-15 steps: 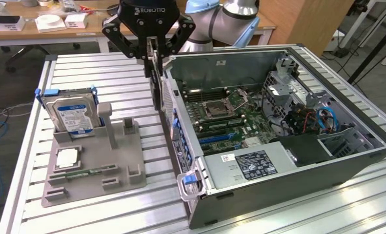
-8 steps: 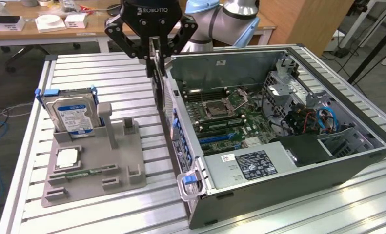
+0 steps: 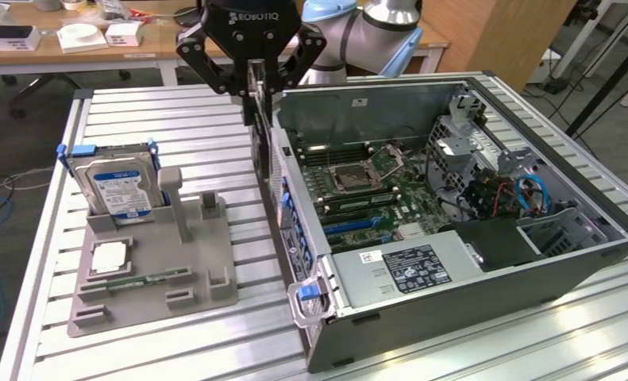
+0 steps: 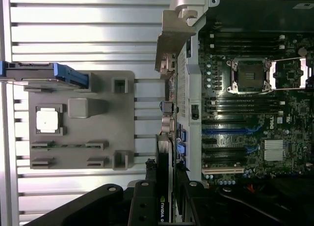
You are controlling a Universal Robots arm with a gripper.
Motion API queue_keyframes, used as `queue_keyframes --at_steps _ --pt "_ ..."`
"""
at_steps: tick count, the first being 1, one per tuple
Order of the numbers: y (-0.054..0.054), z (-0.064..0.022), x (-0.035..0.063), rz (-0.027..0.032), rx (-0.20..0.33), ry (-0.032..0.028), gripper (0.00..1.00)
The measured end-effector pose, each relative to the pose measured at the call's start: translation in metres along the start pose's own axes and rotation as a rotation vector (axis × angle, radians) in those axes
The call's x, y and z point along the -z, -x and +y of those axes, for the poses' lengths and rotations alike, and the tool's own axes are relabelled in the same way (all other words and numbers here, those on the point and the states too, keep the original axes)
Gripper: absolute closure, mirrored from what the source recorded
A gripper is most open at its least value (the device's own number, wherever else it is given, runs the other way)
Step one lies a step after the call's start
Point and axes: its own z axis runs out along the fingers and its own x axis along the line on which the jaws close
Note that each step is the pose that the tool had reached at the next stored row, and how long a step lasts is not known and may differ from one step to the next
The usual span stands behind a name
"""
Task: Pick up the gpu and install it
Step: 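Pick up the gpu and move the gpu toward the slot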
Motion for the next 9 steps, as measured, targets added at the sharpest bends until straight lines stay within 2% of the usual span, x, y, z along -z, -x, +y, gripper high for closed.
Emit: queue_keyframes --at_steps 9 --pt "0.0056 0.0002 -0.0002 0.0 0.0 -0.0001 0.74"
